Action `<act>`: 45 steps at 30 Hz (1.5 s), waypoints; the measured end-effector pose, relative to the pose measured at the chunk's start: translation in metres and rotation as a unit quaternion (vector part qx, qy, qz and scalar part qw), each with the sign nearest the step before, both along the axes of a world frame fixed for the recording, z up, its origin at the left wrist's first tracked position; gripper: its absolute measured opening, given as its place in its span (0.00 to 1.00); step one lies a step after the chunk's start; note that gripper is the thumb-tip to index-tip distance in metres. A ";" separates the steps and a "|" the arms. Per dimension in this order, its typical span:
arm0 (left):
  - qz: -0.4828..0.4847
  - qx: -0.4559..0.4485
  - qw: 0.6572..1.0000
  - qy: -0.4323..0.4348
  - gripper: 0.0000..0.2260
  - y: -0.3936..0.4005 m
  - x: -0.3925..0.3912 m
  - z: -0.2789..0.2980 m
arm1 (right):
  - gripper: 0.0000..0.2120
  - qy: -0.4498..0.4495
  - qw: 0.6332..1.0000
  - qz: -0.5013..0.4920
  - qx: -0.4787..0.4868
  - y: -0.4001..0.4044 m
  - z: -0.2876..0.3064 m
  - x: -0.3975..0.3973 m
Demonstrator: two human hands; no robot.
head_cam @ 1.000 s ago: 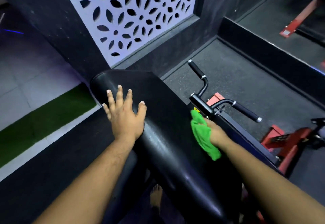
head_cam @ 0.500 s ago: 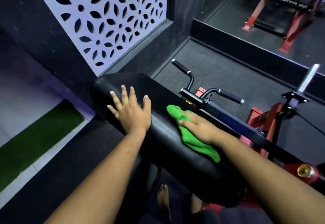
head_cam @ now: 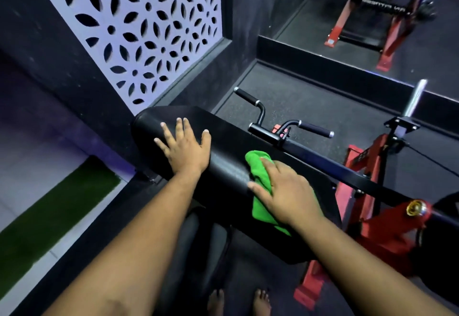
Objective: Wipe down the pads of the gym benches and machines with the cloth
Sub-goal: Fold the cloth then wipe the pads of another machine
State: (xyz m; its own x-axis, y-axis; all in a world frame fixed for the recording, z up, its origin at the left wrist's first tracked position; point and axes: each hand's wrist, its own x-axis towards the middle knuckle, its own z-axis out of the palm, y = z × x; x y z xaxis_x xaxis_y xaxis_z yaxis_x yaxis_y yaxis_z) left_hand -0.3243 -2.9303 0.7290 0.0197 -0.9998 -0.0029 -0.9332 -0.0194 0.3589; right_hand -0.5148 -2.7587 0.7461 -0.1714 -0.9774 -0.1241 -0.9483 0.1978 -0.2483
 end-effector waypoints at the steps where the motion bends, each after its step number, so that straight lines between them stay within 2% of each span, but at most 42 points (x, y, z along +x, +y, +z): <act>1: -0.030 0.003 0.999 -0.014 0.34 -0.001 0.005 -0.001 | 0.40 0.031 0.999 -0.009 -0.005 0.017 -0.001 -0.002; 4: -0.142 0.006 0.987 -0.068 0.35 -0.007 0.028 0.005 | 0.40 0.094 0.993 -0.070 -0.021 0.038 -0.004 0.008; 7: -0.273 0.003 0.952 -0.137 0.35 -0.020 0.055 0.011 | 0.37 0.116 0.983 -0.137 -0.043 0.023 -0.008 0.029; 12: -0.405 0.011 0.900 -0.163 0.36 -0.045 0.078 0.018 | 0.34 0.145 0.960 -0.229 -0.074 -0.010 -0.013 0.080; 15: -0.455 0.023 0.880 -0.135 0.35 -0.054 0.082 0.018 | 0.35 0.150 0.941 -0.292 -0.086 -0.023 -0.014 0.104; 21: -0.519 0.070 0.843 -0.122 0.34 -0.069 0.089 0.023 | 0.37 0.139 0.941 -0.305 -0.050 -0.007 -0.014 0.096; 26: -0.546 0.071 0.822 -0.148 0.35 -0.077 0.090 0.023 | 0.33 0.155 0.879 -0.443 -0.081 -0.002 -0.018 0.095; 29: -0.557 0.090 0.812 -0.150 0.35 -0.078 0.089 0.023 | 0.34 0.077 0.838 -0.526 -0.119 -0.034 -0.018 0.129; 30: -0.564 0.091 0.807 -0.151 0.35 -0.080 0.089 0.024 | 0.35 0.060 0.845 -0.515 -0.128 -0.049 -0.019 0.148; 32: -0.593 0.080 0.786 -0.154 0.35 -0.089 0.090 0.027 | 0.34 0.057 0.891 -0.435 -0.121 -0.079 -0.026 0.188; 34: -0.646 0.057 0.745 -0.155 0.37 -0.112 0.094 0.029 | 0.33 0.073 0.928 -0.349 -0.112 -0.093 -0.031 0.208; 36: -0.701 0.053 0.697 -0.141 0.43 -0.137 0.100 0.034 | 0.33 0.099 0.943 -0.297 -0.111 -0.078 -0.029 0.186; 38: -0.753 0.050 0.647 -0.110 0.43 -0.163 0.103 0.034 | 0.33 0.138 0.916 -0.360 -0.111 -0.055 -0.028 0.148; 40: -0.794 0.032 0.601 -0.084 0.41 -0.178 0.107 0.029 | 0.35 0.125 0.843 -0.513 -0.106 -0.040 -0.025 0.127; 42: -0.825 -0.018 0.562 -0.062 0.38 -0.184 0.113 0.021 | 0.35 0.116 0.761 -0.626 -0.123 -0.060 -0.029 0.136; 43: -0.835 -0.036 0.547 -0.043 0.37 -0.183 0.118 0.018 | 0.35 0.108 0.740 -0.650 -0.139 -0.083 -0.031 0.152; 45: -0.844 -0.044 0.535 0.023 0.36 -0.190 0.121 0.016 | 0.32 0.093 0.740 -0.645 -0.164 -0.142 -0.035 0.199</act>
